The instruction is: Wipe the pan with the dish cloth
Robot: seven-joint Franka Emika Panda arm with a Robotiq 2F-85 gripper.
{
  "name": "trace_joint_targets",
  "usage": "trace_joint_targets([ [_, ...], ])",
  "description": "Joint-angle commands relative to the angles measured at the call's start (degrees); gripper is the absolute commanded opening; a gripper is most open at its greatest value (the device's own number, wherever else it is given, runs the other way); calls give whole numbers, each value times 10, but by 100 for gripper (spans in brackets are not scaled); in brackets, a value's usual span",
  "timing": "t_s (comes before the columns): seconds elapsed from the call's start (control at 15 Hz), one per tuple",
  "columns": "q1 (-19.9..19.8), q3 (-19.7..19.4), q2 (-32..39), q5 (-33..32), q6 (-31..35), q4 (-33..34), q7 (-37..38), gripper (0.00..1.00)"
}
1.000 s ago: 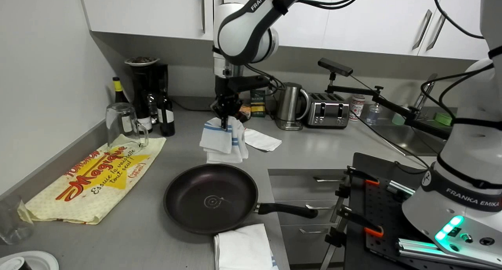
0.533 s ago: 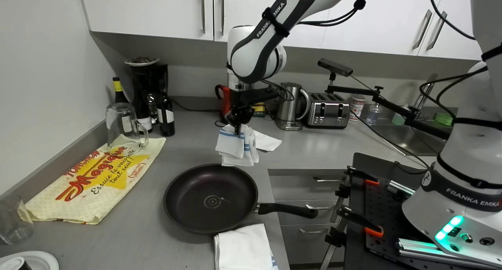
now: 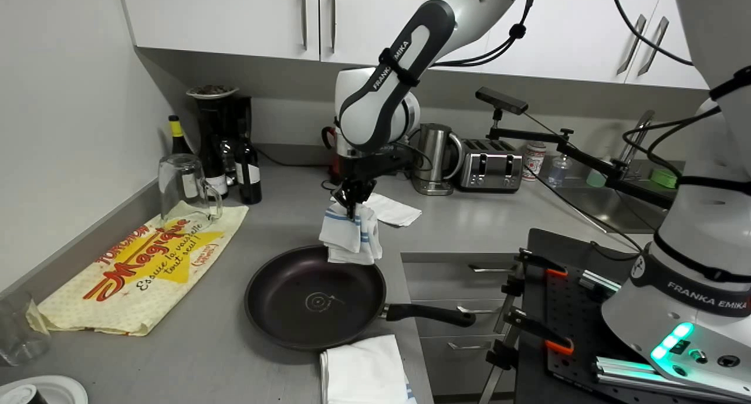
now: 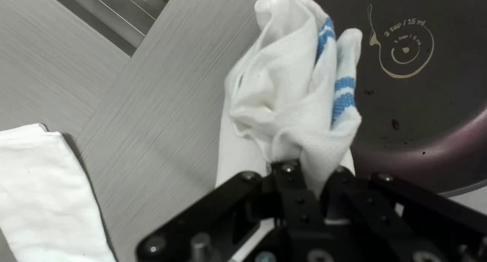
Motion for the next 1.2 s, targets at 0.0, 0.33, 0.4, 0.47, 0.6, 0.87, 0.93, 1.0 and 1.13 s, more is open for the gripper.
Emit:
trace_joint_targets([
  [0.0,14,0,30,0,8,32,11,3],
  [0.33,34,-16,71,-10,28,49,27,3],
  [0.4,43,-25,82,-17,39,52,35,3],
  [0.47,49,-31,92,-22,46,56,38,3],
  [0.6,60,-41,107,-25,53,63,44,3],
  [0.87,94,-64,131,-46,66,73,53,3],
  [0.93,102,-69,136,-52,68,74,55,3],
  [1.0,112,-74,139,-59,70,74,58,3],
  [1.13,132,-86,147,-72,80,71,64,3],
])
